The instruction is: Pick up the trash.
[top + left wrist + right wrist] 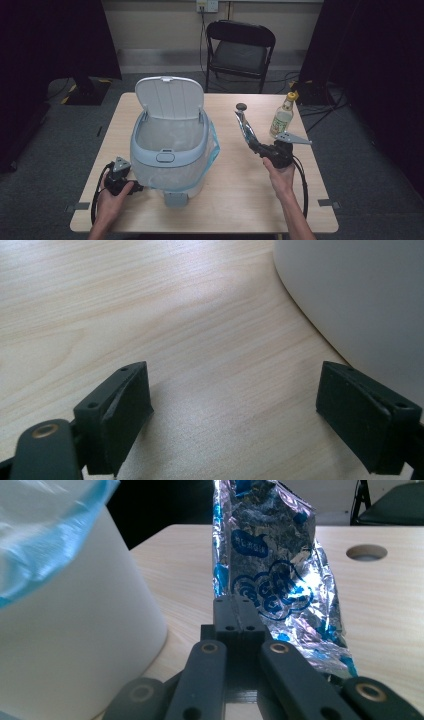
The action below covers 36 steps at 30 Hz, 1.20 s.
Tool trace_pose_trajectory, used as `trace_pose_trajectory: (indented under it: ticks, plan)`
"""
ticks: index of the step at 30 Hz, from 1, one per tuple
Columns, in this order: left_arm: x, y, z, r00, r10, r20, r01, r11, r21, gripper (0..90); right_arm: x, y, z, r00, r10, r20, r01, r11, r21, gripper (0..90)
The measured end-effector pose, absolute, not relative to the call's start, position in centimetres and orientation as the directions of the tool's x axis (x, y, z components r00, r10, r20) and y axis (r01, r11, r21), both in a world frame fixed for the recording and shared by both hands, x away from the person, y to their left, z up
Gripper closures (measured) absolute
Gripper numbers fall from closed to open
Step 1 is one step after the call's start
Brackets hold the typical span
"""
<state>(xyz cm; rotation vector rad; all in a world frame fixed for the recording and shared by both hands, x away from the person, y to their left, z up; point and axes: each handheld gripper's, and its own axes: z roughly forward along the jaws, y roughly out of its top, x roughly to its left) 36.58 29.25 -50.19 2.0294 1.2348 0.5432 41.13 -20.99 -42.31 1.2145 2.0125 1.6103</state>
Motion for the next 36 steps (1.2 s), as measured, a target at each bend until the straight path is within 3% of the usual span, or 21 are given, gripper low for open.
trace_pose_trajectory:
  ticks: [36]
  plan:
    - [36.6, 29.2, -50.2, 0.461, 0.887, -0.003, 0.599, -0.309, 0.739, 13.7, 37.4, -20.3, -35.2, -0.719, 0.662, 0.213, 0.25, -0.039, 0.967, 90.0]
